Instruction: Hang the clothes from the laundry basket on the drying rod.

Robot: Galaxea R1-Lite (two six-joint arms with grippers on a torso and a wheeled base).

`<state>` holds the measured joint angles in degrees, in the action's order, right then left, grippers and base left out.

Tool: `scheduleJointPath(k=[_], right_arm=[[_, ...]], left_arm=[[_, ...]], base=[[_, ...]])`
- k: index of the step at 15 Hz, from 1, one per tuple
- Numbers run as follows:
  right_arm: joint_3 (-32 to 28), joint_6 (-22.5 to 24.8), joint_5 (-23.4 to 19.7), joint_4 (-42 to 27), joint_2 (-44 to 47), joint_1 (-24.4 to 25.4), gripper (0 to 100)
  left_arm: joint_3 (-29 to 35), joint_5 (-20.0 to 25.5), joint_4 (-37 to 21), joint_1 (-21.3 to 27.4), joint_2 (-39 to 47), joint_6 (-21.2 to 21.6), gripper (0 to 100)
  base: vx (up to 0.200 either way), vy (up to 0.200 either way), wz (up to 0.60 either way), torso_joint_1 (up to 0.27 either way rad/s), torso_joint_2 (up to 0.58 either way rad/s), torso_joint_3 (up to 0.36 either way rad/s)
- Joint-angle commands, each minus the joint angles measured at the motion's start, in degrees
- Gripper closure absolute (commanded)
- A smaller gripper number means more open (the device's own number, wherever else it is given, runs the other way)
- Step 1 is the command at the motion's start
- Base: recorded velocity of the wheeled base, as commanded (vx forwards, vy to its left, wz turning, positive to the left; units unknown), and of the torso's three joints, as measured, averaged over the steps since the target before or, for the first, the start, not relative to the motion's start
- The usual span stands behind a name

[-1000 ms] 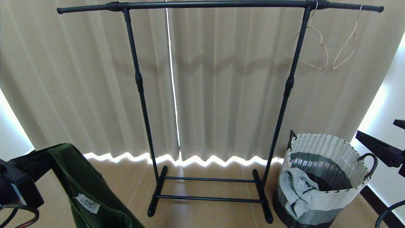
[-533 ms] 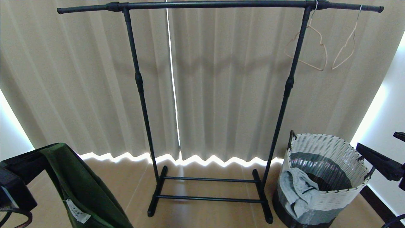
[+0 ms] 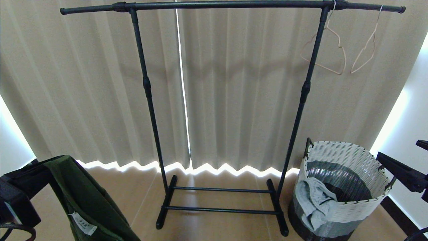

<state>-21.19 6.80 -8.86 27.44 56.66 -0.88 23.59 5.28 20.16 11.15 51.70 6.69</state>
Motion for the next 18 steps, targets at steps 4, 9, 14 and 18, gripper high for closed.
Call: scheduleJointPath(k=[4,9,14,18], right_arm=[[0.01,0.05,-0.01,-0.02,0.12,0.00,0],[0.18,-0.03,-0.01,-0.02,0.20,0.00,0],[0.01,0.14,-0.01,-0.02,0.38,0.00,0],[0.62,0.23,0.07,-0.28,0.47,0.00,0]], left_arm=[[-0.39,-0.01,0.05,0.01,-0.02,-0.10,100],[-0.65,-0.09,-0.12,0.01,-0.20,-0.10,100],[-0.65,-0.09,-0.21,0.01,-0.20,-0.10,100],[-1.44,-0.18,-0.12,-0.08,-0.20,-0.10,100]], base=[[0.000,0.000,0.00,0.012,-0.10,-0.074],[0.000,0.000,0.00,0.088,-0.38,-0.312],[0.000,0.000,0.00,0.139,-0.49,-0.313],[0.000,0.000,0.00,0.177,-0.48,-0.303]])
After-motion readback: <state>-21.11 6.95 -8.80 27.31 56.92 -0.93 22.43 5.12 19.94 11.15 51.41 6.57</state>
